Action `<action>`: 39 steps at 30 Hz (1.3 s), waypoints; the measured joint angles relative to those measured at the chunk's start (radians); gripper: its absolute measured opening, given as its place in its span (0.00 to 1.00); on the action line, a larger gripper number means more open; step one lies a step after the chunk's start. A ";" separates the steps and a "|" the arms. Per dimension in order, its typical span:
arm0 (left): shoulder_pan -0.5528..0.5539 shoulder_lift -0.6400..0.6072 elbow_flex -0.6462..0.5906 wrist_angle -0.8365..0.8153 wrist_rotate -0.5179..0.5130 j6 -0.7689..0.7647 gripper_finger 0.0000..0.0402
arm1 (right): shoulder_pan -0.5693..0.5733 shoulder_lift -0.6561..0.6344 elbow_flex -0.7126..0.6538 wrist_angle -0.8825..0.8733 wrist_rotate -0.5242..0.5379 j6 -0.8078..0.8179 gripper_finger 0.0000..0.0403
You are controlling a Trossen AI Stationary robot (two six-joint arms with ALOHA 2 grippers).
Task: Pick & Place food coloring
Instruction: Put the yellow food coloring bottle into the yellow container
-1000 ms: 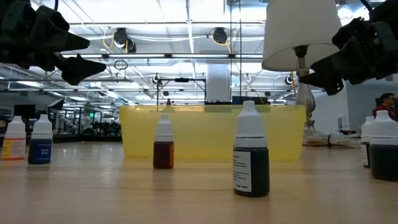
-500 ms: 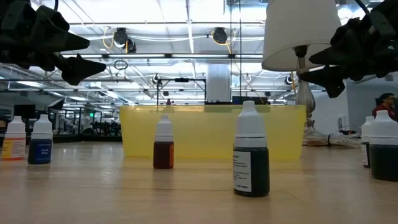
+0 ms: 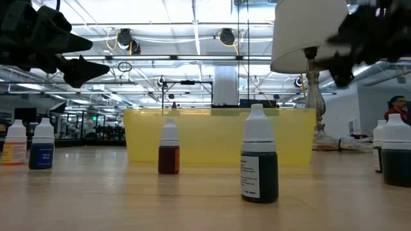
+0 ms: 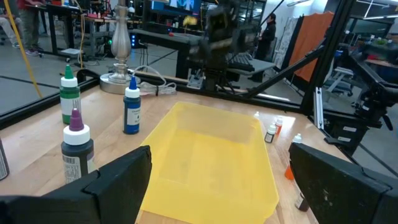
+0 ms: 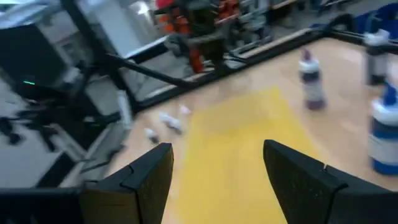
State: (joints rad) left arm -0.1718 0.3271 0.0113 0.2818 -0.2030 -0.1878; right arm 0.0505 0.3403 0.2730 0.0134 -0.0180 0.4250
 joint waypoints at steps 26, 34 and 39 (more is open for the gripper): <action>0.000 0.000 0.000 0.007 0.000 0.000 0.94 | 0.345 1.057 0.774 -0.921 0.017 0.556 0.51; 0.000 0.000 0.000 0.007 0.000 0.000 0.94 | 0.368 1.123 0.774 -0.918 0.016 0.670 0.51; 0.000 0.000 0.000 0.007 0.000 0.000 0.94 | 0.398 1.162 0.774 -0.920 0.012 0.738 0.51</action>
State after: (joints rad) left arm -0.1717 0.3271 0.0113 0.2886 -0.2035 -0.1875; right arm 0.4485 1.5020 1.0473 -0.9065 -0.0058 1.1628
